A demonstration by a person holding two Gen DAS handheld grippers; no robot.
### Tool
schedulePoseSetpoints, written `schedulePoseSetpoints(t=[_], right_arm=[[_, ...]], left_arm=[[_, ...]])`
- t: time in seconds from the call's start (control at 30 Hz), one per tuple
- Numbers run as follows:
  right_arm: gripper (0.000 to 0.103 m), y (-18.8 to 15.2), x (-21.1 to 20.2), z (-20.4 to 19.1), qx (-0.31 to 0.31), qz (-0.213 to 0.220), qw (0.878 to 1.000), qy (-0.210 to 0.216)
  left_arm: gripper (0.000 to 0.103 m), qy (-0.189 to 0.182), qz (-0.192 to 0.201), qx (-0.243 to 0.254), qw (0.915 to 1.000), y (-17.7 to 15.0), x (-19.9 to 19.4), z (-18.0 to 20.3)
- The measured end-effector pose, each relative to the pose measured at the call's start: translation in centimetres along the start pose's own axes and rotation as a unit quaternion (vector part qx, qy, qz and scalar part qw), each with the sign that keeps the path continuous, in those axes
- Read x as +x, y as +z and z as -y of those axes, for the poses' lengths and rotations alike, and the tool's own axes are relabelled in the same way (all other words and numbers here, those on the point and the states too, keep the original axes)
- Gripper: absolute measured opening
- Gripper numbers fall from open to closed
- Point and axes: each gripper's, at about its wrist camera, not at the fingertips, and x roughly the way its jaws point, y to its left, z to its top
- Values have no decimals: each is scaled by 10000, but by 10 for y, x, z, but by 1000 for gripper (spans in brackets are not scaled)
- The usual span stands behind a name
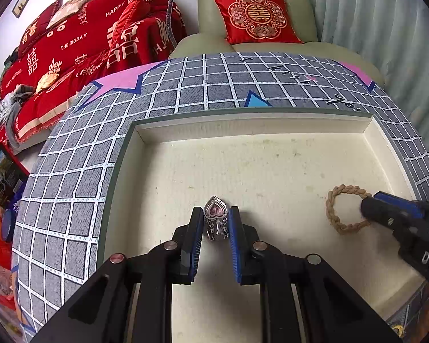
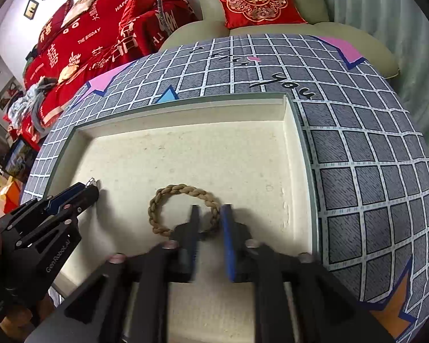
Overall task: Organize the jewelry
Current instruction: 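Lower the silver charm into the tray and open the left tool while the right tool releases the bracelet there, then lift both tools out of the tray and move them back over the jewelry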
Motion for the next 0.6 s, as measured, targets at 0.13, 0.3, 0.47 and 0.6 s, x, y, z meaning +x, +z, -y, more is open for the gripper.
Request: schedulePoseSetpoints(t=[0.13,0.3,0.47,0.6], right_arm=[[47,2,-10,-3,-17,135,9999,15],[49,7,-34,0,190,376,9990,166],[50,4,-51,2,219,451,9986,141],[60,-6,-65,2,276,462,9985,85]], left_arm=[[27,-142,82,-125,9998,2,-9,-5],[95,-185,132,-206,9995,5,-18,-8],[103,-67,383,-248,9989,5,-35,-10],[103,-53,536,-260,9982,-3,-57,-10]])
